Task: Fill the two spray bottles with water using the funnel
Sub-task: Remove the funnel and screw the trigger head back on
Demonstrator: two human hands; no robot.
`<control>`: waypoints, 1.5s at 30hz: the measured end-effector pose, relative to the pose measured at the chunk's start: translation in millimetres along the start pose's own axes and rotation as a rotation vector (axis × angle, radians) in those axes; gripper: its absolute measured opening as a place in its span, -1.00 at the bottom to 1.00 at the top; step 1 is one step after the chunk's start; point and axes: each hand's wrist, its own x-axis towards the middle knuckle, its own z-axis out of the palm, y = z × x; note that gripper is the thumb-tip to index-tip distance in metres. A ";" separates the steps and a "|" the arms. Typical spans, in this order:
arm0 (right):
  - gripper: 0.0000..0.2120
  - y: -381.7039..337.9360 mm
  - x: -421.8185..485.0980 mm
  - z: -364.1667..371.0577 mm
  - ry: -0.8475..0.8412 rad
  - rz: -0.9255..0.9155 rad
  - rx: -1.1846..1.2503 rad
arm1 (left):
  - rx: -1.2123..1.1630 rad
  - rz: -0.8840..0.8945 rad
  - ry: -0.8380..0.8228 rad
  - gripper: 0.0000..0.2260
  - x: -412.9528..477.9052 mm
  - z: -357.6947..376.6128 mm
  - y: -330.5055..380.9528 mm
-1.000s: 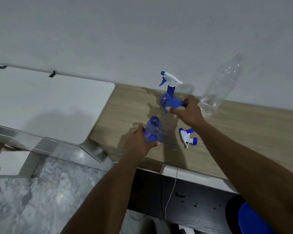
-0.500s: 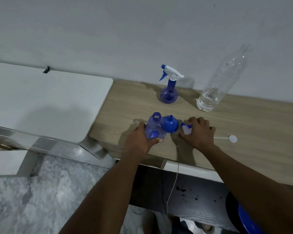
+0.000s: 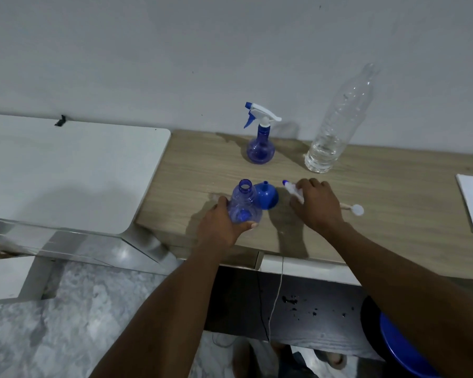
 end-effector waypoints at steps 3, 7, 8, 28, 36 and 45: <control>-0.78 -14.2 11.9 -37.1 0.232 -0.096 0.111 | 0.022 0.008 0.005 -0.44 -0.6 0.9 0.9; -0.79 -41.9 28.8 -95.2 0.386 -0.087 0.337 | 0.002 0.009 -0.004 -0.41 -2.4 2.1 2.1; -0.77 -48.3 30.5 -107.0 0.411 -0.084 0.378 | -0.001 0.008 -0.005 -0.41 -2.5 2.3 2.2; -0.83 -120.1 11.7 -104.7 0.310 -0.328 0.599 | 0.059 -0.085 -0.049 -0.29 0.9 2.3 7.7; -0.82 -110.3 6.0 -60.1 -0.042 -0.335 0.393 | 0.021 -0.083 -0.050 -0.32 1.2 3.6 5.3; -0.62 -120.1 12.0 -55.9 -0.148 -0.432 0.088 | 0.072 -0.086 -0.045 -0.27 3.7 8.0 4.2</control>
